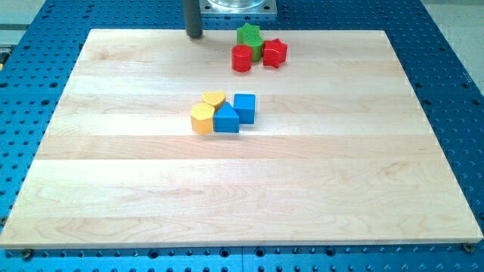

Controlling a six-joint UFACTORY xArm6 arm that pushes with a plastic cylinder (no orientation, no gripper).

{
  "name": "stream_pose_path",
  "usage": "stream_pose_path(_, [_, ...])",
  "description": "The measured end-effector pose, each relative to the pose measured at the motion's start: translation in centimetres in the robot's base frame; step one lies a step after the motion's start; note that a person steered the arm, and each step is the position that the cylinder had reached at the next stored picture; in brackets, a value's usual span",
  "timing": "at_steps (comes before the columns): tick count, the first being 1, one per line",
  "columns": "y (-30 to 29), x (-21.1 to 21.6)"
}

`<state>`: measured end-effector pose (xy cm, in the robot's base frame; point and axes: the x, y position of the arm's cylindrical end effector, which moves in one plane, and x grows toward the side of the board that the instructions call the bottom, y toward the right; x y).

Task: Separate the green and red blocks from the each other

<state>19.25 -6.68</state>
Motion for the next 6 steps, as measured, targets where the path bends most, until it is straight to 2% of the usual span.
stream_pose_path(1, [7.1,0.0])
stream_pose_path(2, [10.0,4.2])
stream_pose_path(3, [11.6,11.9])
stream_pose_path(4, [12.0,16.5])
stream_pose_path(5, [14.4,18.6])
stream_pose_path(6, [13.8,14.4])
